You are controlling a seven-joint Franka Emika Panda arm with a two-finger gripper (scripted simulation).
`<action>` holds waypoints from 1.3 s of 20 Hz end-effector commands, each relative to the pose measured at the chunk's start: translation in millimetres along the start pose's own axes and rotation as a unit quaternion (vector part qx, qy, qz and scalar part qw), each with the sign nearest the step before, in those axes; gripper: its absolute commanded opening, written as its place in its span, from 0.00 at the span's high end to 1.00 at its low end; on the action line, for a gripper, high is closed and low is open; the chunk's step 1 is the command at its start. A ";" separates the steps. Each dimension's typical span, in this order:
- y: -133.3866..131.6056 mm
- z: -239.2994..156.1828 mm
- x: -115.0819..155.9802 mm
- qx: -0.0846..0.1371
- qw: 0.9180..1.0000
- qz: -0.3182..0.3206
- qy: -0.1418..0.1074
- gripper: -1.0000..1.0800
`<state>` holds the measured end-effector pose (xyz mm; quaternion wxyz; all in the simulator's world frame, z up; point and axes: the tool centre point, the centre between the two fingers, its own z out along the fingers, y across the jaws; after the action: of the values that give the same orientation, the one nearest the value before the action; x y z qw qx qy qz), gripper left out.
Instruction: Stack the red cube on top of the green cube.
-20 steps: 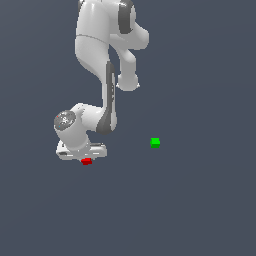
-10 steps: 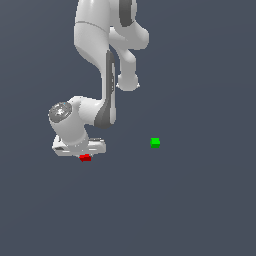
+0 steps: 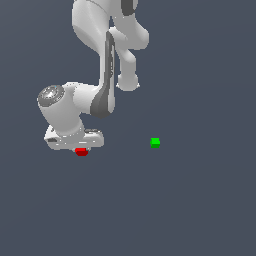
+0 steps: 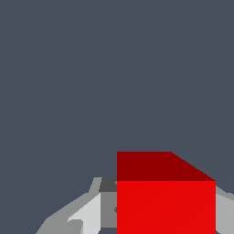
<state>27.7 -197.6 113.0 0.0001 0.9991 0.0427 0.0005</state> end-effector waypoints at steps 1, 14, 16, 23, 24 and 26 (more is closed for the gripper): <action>0.1 -6.0 0.3 0.000 1.000 0.000 0.000 1.00; -24.8 -1.6 -4.8 0.000 1.000 0.000 0.000 1.00; -36.7 0.3 -7.3 0.000 1.000 0.000 0.000 1.00; -101.7 11.0 -20.7 0.000 1.000 0.000 0.000 1.00; -113.6 13.0 -23.1 0.000 1.000 0.000 0.000 1.00; -138.6 17.1 -28.2 0.000 1.000 0.000 0.000 1.00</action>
<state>-6.7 -80.7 98.6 0.0002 0.9991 0.0425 0.0000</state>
